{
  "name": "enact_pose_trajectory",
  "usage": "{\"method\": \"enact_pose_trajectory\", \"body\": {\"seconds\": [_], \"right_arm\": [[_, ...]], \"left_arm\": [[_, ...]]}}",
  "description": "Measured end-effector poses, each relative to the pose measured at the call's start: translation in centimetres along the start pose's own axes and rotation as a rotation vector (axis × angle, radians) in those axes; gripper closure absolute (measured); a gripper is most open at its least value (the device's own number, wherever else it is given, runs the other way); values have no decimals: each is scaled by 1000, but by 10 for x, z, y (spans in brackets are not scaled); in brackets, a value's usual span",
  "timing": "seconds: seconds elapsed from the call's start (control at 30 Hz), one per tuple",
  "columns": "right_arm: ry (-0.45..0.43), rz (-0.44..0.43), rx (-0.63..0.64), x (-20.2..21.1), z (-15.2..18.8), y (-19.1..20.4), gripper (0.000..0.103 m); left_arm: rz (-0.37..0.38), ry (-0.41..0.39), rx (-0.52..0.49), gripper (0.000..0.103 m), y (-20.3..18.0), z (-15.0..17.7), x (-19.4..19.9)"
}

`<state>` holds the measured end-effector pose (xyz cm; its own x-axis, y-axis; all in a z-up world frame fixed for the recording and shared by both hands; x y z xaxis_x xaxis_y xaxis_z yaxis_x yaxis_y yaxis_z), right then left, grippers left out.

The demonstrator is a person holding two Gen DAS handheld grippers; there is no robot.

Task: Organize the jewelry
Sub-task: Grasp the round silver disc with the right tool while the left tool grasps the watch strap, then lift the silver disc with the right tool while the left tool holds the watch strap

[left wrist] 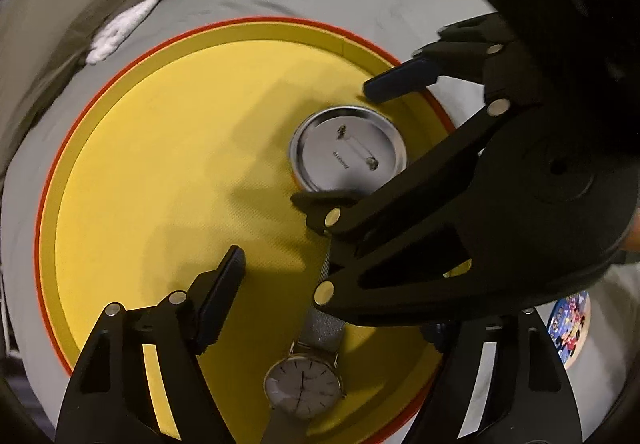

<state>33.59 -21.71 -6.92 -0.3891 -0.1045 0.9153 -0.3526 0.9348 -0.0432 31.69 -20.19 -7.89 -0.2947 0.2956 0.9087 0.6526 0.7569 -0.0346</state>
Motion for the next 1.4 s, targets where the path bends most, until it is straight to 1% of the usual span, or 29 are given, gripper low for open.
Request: {"method": "enact_pose_trajectory", "body": {"seconds": [0.03, 0.1, 0.13, 0.2, 0.23, 0.27, 0.3, 0.37, 0.73, 0.97, 1.0, 1.4], "right_arm": [[-6, -3, 8, 0, 0, 1, 21], [-16, -10, 20, 1, 1, 1, 21], [-19, -9, 25, 2, 1, 1, 22], [-29, -13, 34, 3, 2, 2, 25], [-34, -15, 38, 3, 2, 3, 28], [-37, -16, 40, 3, 2, 2, 29], [-41, -14, 44, 5, 2, 3, 30], [-44, -15, 44, 6, 3, 3, 33], [-72, -7, -3, 7, -5, -5, 33], [-97, -4, -22, 15, -6, -8, 33], [-100, -4, -22, 16, -6, -7, 33], [-127, -10, -58, 23, -8, -11, 33]], "left_arm": [[1, -14, 3, 35, 2, -1, 1], [6, -39, 1, 51, 4, -2, 3], [17, -47, -5, 53, 2, -1, 5], [24, -60, -27, 65, -1, 0, 7], [30, -66, -35, 68, -3, 2, 9], [37, -71, -48, 75, -7, 3, 11], [41, -72, -56, 79, -8, 4, 12], [46, -72, -66, 83, -10, 5, 14], [36, -74, -89, 85, -6, 11, 22], [29, -86, -70, 87, 2, 10, 26], [30, -87, -69, 87, 6, 6, 24], [28, -114, -59, 87, 10, 3, 35]]}}
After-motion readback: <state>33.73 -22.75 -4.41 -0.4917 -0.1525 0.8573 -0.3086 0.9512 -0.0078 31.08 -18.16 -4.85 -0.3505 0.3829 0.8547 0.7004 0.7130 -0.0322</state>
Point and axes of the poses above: each gripper's, at about its wrist camera, not at the fingertips, and x roughly against the way its jaws point, y to its left, z to its underside, the point moved 9 cm from there along -x, roughly the way its jaws point, and after that the axes turned 10 degrees about x, right-handed, at the moved point
